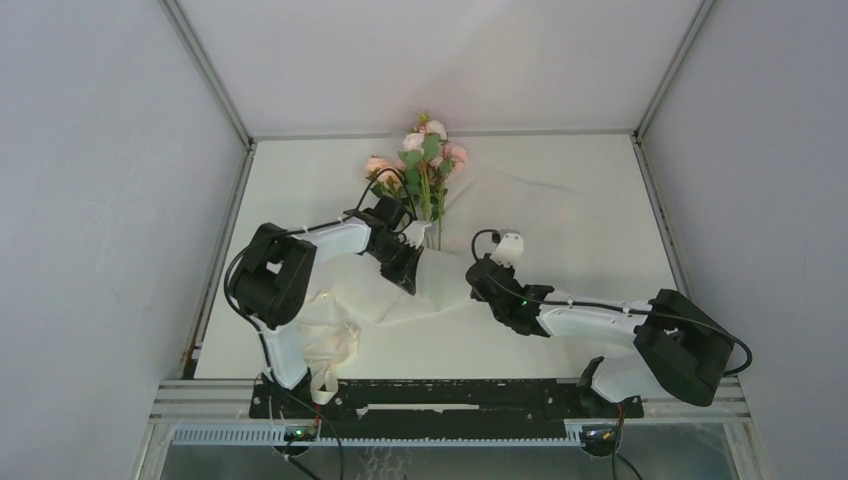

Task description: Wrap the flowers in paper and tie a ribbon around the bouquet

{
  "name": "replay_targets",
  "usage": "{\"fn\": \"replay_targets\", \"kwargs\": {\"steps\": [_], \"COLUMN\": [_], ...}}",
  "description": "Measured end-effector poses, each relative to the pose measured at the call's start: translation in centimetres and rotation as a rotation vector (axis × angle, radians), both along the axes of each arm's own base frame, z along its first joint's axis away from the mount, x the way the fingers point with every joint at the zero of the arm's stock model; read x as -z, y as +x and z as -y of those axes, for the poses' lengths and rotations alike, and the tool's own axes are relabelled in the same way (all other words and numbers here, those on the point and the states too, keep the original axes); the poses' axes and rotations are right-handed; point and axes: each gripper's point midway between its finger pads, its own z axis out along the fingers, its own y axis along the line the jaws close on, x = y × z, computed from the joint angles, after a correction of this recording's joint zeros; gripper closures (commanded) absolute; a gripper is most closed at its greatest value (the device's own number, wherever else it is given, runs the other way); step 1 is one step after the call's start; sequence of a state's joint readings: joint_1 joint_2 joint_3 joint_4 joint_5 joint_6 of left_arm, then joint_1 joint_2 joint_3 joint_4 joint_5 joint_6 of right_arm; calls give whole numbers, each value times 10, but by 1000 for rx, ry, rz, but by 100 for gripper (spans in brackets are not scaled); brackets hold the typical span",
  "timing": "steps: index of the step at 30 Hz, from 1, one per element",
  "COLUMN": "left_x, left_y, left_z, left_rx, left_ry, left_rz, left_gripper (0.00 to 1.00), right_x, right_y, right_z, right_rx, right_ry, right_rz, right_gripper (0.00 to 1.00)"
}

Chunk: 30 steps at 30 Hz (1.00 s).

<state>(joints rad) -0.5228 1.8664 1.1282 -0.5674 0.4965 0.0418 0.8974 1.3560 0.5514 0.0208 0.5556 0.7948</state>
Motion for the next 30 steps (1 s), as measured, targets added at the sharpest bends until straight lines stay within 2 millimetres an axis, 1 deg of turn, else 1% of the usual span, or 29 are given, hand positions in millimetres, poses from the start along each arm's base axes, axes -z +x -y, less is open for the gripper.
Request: {"fn": "replay_targets", "kwargs": {"steps": [2,3,9,12,14,15,17,18,22,24,26,28,30], "left_x": [0,0,0,0,0,0,0,0,-6,-15,-32,-57,-87], "left_y": [0,0,0,0,1,1,2,3,7,9,12,15,14], "left_z": [0,0,1,1,0,0,-1,-3,-16,-24,-29,-30,-25], "left_rx": [-9,-11,-17,-18,-21,-21,-20,-17,10,26,44,61,83], "left_ry": [0,-1,-2,-1,0,0,8,18,86,120,138,120,61], "left_rz": [-9,-12,-20,-26,-27,-26,-21,-15,25,55,101,158,212], "left_gripper": [100,100,100,100,99,95,82,78,66,63,63,64,71], "right_x": [-15,-19,-25,-37,-42,-42,-41,-40,-34,-30,-26,-25,-24], "right_y": [3,3,-8,-3,0,-1,-3,-4,-5,-6,-7,-8,-8], "right_z": [-4,-5,2,-9,-16,-16,-13,-13,-14,-13,-11,-9,-9], "right_rx": [-24,-39,-137,-156,-161,-165,-176,-184,-200,-202,-204,-203,-201], "right_ry": [-70,-101,-339,-454,-497,-509,-531,-540,-564,-579,-593,-600,-600], "right_rz": [47,62,104,126,131,129,122,120,110,101,90,83,79], "right_gripper": [100,100,100,100,100,100,100,100,100,100,100,100,100]}}
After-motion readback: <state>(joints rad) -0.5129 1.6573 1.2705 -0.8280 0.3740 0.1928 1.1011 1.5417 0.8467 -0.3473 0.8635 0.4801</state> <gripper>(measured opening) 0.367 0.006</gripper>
